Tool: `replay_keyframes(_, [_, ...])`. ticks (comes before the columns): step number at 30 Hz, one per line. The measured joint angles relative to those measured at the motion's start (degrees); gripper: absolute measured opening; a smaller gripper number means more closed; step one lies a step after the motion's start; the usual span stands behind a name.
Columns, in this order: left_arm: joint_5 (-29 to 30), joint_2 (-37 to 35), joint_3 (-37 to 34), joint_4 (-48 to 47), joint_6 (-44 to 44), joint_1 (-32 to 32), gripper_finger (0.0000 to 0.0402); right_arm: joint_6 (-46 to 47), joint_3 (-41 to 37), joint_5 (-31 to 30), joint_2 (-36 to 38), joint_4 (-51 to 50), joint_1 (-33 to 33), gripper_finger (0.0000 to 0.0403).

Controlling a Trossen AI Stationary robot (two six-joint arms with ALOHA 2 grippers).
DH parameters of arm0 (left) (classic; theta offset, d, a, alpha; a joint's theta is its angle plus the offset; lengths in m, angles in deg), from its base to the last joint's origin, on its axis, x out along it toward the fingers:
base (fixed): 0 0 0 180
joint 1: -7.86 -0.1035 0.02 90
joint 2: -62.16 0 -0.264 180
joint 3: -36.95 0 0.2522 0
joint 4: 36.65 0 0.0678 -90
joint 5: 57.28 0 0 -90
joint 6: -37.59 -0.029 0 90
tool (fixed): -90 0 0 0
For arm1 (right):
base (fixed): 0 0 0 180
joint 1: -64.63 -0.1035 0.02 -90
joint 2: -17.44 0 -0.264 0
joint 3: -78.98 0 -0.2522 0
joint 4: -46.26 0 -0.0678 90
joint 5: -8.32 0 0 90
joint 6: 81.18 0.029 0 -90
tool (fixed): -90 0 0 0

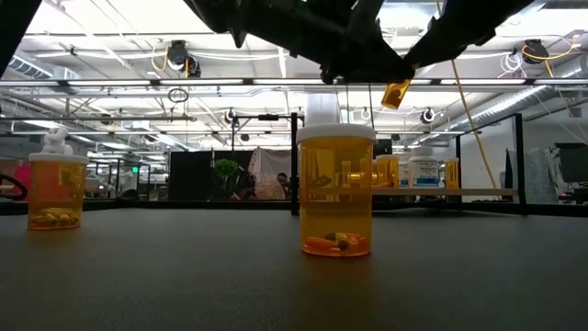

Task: Pick and place medicine bottles onto shelf by color
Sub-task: Put the small orange pill bottle on the shelf aligned with the other small orange pill bottle

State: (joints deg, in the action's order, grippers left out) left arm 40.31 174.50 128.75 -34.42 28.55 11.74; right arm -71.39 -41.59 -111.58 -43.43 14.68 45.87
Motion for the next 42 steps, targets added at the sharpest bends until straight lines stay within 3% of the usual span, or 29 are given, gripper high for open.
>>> replay_keyframes(7, [-0.1, 0.0, 0.0, -0.5, -0.3, 0.0, 0.0113, 0.0, 0.0, 0.2, 0.1, 0.1, 0.0, 0.0142])
replay_keyframes(16, [-0.1, 0.0, 0.0, -0.7, -0.3, 0.0, 0.0115, 0.4, 0.0, 0.2, 0.1, 0.2, 0.0, 0.0140])
replay_keyframes(22, [0.3, -2.4, 0.1, -7.7, -0.3, 0.3, 0.0185, 1.1, 0.0, 0.4, 0.1, 0.4, 1.0, 0.0138])
replay_keyframes(29, [1.5, -10.2, 0.1, -18.9, 0.2, 0.3, 0.0269, 1.6, 0.0, 7.9, 0.1, -0.6, 5.5, 0.0138])
replay_keyframes(35, [1.5, -13.6, 0.1, -28.8, 0.2, 1.2, 0.0271, 1.7, 0.0, 9.6, 0.0, -1.4, 6.8, 0.0138])
replay_keyframes(42, [1.4, -9.8, 0.1, -26.8, 0.2, 1.6, 0.0265, 4.7, 0.0, 11.6, 0.0, -7.3, 6.6, 0.0138])
